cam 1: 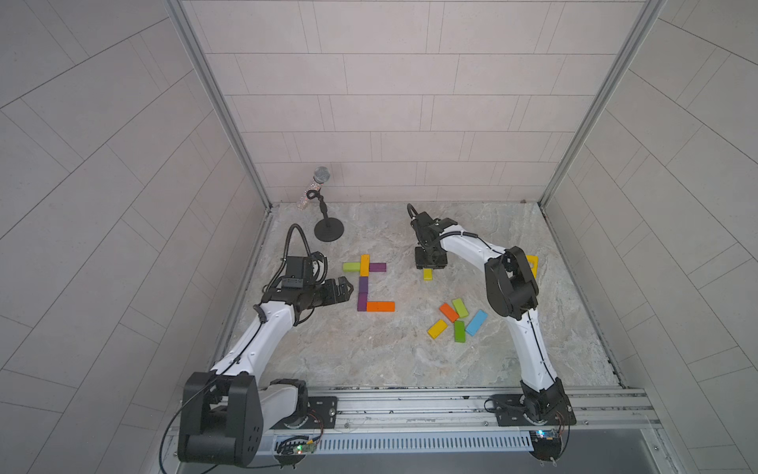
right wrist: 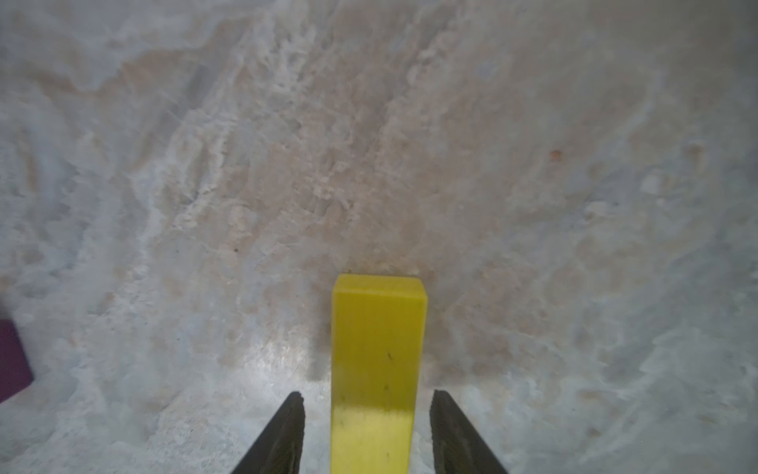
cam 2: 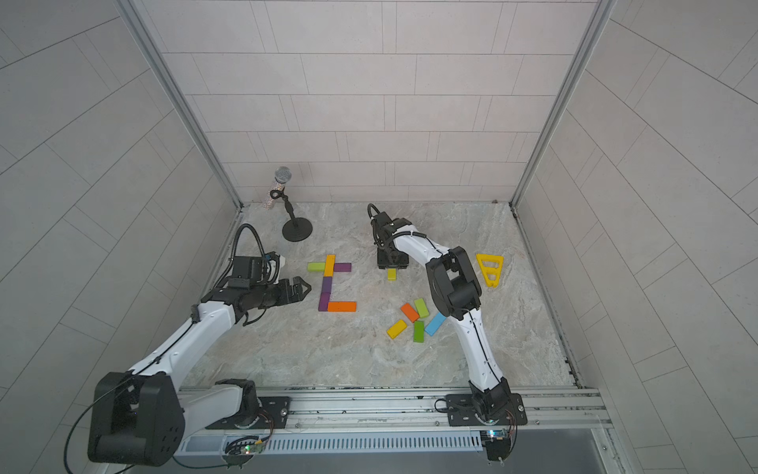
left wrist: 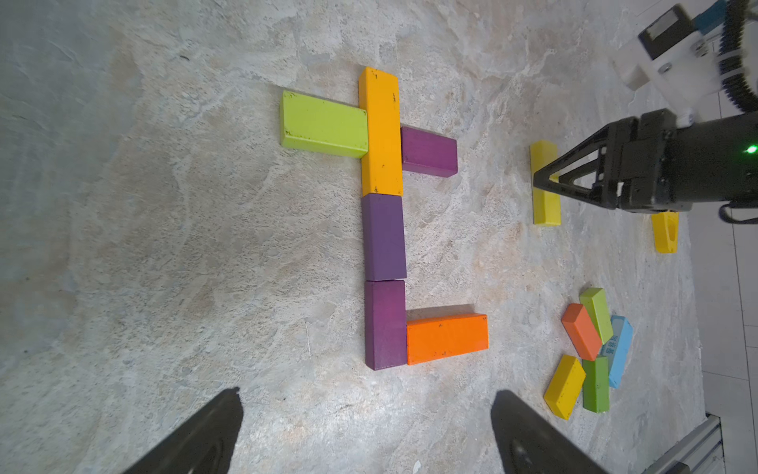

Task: Assemble the letter t with building blocks
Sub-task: Place the building block at the center of the board, then pick up the building block from the center of the board.

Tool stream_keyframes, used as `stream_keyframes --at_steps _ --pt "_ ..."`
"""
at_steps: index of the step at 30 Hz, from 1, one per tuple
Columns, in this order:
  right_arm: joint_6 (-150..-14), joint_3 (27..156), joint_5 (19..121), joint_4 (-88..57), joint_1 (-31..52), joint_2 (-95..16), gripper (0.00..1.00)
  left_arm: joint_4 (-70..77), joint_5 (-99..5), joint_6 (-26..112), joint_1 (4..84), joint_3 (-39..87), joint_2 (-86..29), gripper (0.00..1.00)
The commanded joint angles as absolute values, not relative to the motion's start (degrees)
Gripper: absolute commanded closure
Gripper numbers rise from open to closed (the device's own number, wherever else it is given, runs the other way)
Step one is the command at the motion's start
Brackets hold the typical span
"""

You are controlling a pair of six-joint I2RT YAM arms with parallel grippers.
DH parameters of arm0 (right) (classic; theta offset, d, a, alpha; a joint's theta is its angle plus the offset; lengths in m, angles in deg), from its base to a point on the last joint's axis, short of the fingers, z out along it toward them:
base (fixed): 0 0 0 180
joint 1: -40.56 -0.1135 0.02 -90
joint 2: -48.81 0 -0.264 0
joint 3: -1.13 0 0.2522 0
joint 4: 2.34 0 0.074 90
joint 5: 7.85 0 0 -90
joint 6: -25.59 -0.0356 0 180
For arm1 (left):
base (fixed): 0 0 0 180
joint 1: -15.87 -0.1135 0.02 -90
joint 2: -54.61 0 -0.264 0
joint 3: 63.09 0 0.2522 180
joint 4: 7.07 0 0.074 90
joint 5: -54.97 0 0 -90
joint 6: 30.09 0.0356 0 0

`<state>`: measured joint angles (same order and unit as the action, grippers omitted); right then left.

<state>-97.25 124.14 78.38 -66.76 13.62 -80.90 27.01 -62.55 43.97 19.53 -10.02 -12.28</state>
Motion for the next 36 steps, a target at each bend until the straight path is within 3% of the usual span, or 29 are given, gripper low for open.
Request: stream_keyframes --at_steps 1,5,9,17,26,36 --pt "-94.2 123.4 78.8 -68.0 13.9 -71.0 0.48 22.4 -65.3 45.3 19.4 -12.1 -10.3 0.00" --pt "-90.6 114.8 75.9 -66.1 14.1 -61.4 0.47 18.3 -66.3 46.2 22.8 -11.8 -10.2 0.05" --pt "-90.5 97.9 70.5 -59.2 15.9 -50.5 0.47 19.0 -55.6 55.5 39.7 -8.8 -9.2 0.06" --pt "-93.7 68.3 68.8 -51.3 17.8 -24.2 0.49 16.9 -40.6 62.7 60.5 -5.9 -15.9 0.13" --pt "-98.9 48.6 68.3 -51.3 17.8 -1.2 0.47 9.3 -40.9 60.4 67.5 -4.6 -25.9 0.24" --pt "-97.2 45.8 55.9 -52.6 16.2 1.8 0.36 5.2 -44.6 58.3 72.1 0.1 -34.8 0.27"
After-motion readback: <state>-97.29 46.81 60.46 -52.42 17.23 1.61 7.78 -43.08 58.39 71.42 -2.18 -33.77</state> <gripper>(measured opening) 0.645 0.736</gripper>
